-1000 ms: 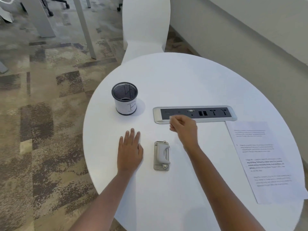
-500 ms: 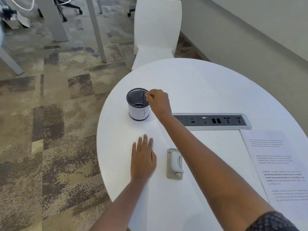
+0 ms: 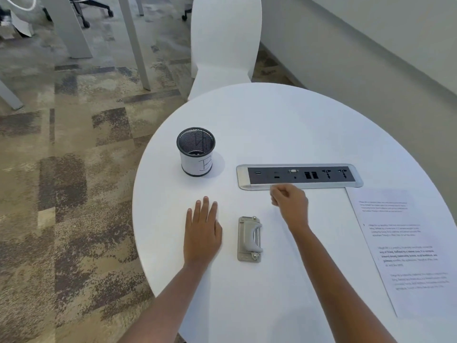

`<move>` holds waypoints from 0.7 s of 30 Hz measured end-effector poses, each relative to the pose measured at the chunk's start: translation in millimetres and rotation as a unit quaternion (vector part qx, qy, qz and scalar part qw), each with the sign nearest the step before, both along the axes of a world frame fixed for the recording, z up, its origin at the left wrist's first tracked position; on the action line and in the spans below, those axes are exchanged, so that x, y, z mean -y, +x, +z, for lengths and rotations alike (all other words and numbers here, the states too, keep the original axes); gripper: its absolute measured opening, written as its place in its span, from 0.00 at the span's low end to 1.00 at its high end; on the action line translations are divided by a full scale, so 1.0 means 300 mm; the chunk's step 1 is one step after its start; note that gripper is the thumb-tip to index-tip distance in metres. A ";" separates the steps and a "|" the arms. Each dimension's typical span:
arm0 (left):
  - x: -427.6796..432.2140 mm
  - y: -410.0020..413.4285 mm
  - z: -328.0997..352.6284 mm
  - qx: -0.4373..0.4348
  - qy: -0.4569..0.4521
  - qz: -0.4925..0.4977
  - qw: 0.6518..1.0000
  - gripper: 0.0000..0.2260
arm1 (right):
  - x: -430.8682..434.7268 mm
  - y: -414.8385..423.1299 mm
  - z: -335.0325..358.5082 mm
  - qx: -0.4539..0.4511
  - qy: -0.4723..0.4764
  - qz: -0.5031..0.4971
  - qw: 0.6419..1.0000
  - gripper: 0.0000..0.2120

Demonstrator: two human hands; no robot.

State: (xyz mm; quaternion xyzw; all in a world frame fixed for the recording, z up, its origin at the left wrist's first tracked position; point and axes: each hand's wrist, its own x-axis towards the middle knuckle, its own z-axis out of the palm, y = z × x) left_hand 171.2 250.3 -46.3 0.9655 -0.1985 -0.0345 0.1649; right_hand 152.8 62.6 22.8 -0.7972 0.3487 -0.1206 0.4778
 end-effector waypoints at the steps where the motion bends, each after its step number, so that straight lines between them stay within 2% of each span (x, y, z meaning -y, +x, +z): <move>1: 0.004 -0.002 0.000 0.001 -0.001 0.000 1.000 0.22 | 0.028 -0.053 -0.019 -0.008 0.003 -0.015 1.000 0.06; 10: 0.014 -0.007 -0.004 0.000 -0.015 0.011 1.000 0.24 | 0.109 -0.381 -0.131 -0.084 -0.029 -0.073 0.993 0.05; 21: 0.018 -0.020 0.001 -0.001 -0.026 0.020 0.999 0.25 | 0.066 -0.480 -0.138 -0.153 -0.182 0.071 0.969 0.06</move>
